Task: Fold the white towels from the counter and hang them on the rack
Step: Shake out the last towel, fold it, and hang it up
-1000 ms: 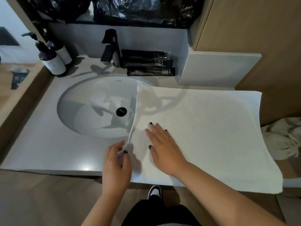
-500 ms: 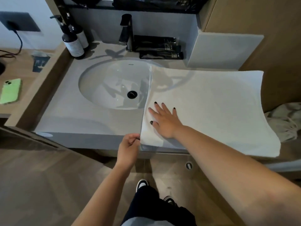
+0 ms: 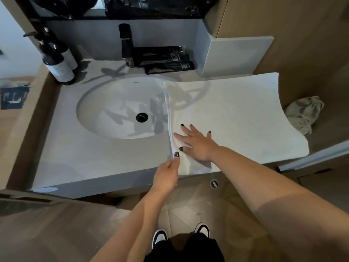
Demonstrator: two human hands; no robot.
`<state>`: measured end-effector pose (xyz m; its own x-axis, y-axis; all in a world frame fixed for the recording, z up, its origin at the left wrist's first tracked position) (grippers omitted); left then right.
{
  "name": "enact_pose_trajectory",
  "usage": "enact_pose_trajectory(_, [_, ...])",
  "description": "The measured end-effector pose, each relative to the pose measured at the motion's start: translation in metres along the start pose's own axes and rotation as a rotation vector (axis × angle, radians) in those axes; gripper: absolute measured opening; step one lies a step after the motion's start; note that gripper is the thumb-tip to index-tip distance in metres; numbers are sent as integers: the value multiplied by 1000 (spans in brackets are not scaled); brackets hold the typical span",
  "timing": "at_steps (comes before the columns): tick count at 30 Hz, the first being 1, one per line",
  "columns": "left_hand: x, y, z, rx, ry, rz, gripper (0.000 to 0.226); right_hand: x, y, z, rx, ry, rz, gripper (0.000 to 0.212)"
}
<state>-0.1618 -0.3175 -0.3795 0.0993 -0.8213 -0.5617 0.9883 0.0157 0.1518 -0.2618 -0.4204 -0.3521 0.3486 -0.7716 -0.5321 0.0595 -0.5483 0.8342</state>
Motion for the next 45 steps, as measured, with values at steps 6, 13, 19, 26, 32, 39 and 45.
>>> enact_pose_trajectory(6, [-9, 20, -3, 57, -110, 166, 47, -3, -3, 4, -41, 29, 73, 55])
enact_pose_trajectory(13, [-13, 36, 41, 498, -387, 237, 29, -3, -20, 9, -131, 33, 241, 63])
enact_pose_trajectory(19, [-1, -3, 102, 583, -810, 200, 45, -2, -7, 21, 225, 78, 354, 64])
enact_pose_trajectory(26, [40, -21, 39, 1255, -604, 94, 59, -9, -9, 88, 97, 17, 406, 65])
enact_pose_trajectory(32, [21, -21, 30, 1049, -677, 235, 66, -26, -12, 156, 57, -151, 369, 73])
enact_pose_trajectory(39, [-40, -57, -24, -445, -45, 665, 67, -133, -55, 184, 1290, -748, 898, 75])
enact_pose_trajectory(45, [0, -125, -34, -1001, 271, 453, 46, -93, -123, 144, 2419, -796, 141, 23])
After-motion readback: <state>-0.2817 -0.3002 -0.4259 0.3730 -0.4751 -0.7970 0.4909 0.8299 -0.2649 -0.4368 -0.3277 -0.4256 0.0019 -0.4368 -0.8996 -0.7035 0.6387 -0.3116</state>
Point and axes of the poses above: each hand's wrist, its own x-axis towards the middle knuckle, its own y-axis out of the back of the hand, z = x × y, the point moved 9 cm from there along x, towards the middle knuckle, and after that the axes turned 6 degrees about -y, right-handed, at the moved point
